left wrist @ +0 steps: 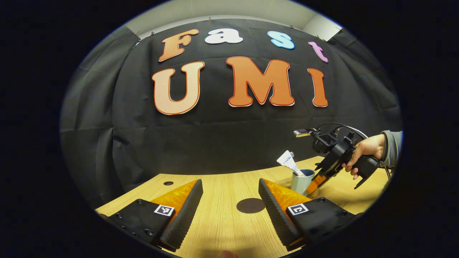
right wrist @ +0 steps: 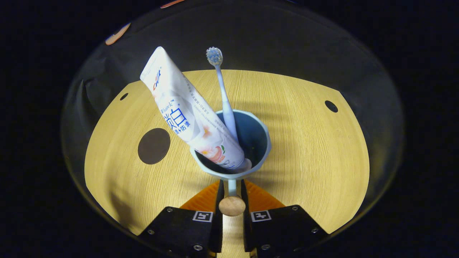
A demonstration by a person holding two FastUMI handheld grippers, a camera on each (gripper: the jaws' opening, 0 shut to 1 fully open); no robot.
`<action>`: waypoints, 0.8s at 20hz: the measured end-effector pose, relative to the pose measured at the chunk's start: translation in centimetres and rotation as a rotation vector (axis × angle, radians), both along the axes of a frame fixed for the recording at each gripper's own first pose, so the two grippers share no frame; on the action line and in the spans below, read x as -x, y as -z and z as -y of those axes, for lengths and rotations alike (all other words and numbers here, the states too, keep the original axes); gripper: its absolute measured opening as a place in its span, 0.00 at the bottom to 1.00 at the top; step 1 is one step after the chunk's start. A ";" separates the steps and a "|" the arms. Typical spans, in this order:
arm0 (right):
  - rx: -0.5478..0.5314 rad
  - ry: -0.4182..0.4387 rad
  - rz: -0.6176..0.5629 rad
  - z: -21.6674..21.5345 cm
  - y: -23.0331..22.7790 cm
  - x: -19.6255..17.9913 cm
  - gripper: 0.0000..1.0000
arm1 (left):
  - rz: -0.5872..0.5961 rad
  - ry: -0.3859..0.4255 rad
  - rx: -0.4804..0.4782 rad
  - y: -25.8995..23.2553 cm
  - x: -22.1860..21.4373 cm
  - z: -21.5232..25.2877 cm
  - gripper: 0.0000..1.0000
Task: Put the toothbrush and toothpaste on the desktop into the cup, then pick up the cup and place it on the coaster on the desktop.
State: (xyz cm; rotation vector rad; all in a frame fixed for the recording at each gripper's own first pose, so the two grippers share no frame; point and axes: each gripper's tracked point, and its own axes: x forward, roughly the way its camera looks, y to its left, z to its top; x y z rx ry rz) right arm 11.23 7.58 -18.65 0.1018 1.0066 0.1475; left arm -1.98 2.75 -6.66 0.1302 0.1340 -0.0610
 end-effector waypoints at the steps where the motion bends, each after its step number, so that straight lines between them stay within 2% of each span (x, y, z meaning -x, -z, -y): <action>1: 0.000 0.000 0.001 0.0 0.0 -0.1 0.23 | 0.004 0.002 0.000 -0.1 0.1 0.1 0.99; 4: -0.040 0.007 0.006 0.0 -1.1 -0.3 0.22 | 0.020 -0.002 -0.005 -0.7 0.4 -0.2 0.99; 6: -0.017 -0.010 0.040 0.6 -1.3 -0.7 0.23 | 0.016 0.000 -0.006 -0.5 0.4 -0.3 1.00; 16: -0.016 -0.144 0.115 0.7 -0.6 -2.0 0.22 | 0.007 -0.024 0.007 0.1 0.5 -1.8 1.00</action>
